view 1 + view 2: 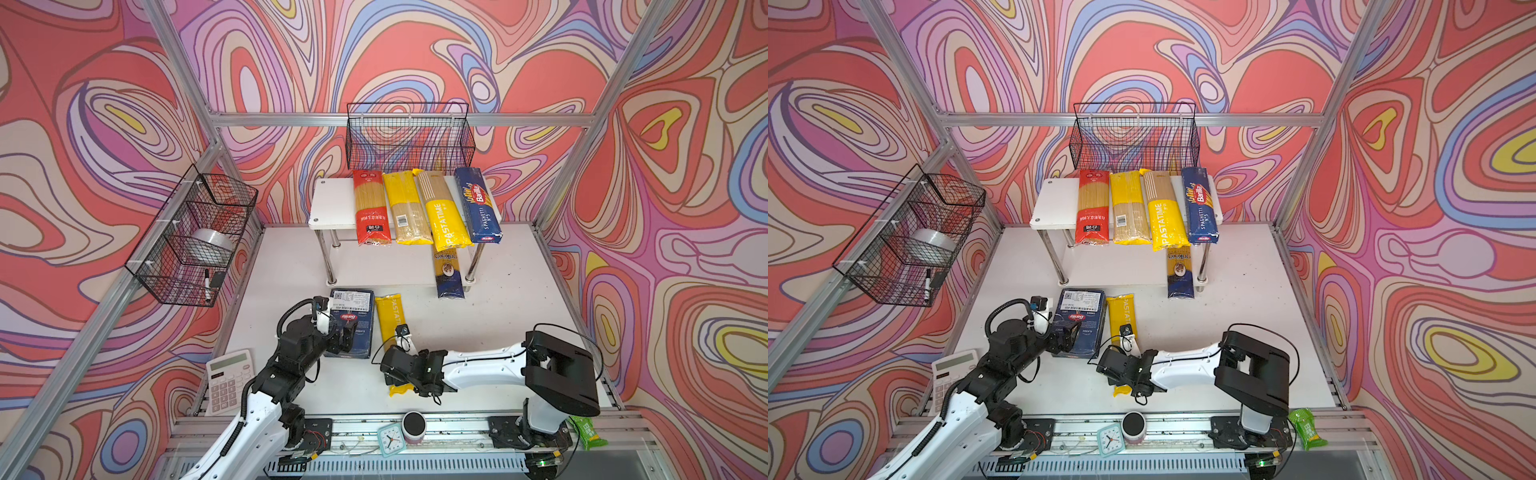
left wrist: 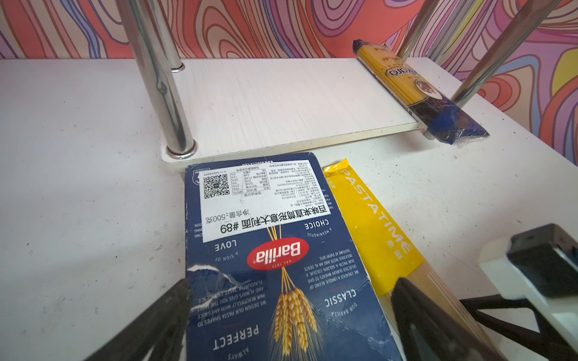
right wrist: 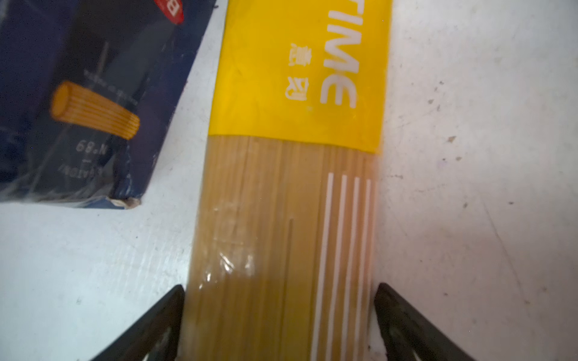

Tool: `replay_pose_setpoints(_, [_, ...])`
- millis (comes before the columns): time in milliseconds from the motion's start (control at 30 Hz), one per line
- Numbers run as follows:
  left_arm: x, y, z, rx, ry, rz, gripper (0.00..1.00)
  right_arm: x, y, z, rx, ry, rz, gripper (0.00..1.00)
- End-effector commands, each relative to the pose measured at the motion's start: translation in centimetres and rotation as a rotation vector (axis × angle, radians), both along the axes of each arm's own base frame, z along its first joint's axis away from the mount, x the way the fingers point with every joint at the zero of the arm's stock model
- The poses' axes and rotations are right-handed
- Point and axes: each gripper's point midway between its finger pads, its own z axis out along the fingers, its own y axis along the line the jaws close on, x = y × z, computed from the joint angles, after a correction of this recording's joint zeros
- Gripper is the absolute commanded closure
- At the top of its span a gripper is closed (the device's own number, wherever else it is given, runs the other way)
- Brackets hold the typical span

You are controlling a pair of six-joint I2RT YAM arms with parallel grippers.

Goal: Arrange pasta packages on shelves
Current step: Pick up the pasta bag from the center of the table.

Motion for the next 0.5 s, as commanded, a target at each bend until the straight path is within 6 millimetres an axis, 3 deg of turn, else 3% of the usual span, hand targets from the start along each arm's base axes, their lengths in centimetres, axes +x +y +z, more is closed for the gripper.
replay_pose_setpoints(0, [0.0, -0.2, 0.6, -0.003, -0.006, -0.005, 0.00, -0.8, -3.0, -1.5, -0.090, -0.005, -0.050, 0.05])
replay_pose_setpoints(233, [0.0, -0.1, 0.6, -0.002, -0.008, 0.002, 0.00, -0.9, -4.1, -1.9, -0.094, -0.013, -0.070, 0.18])
replay_pose_setpoints(333, [0.1, -0.1, 0.7, -0.003, -0.008, 0.000, 0.00, -0.9, -3.2, -1.6, -0.056, -0.023, -0.036, 0.26])
replay_pose_setpoints(467, [0.0, -0.1, 0.7, -0.003, -0.009, 0.001, 0.00, -1.0, -1.7, -0.7, 0.025, -0.037, 0.014, 0.28])
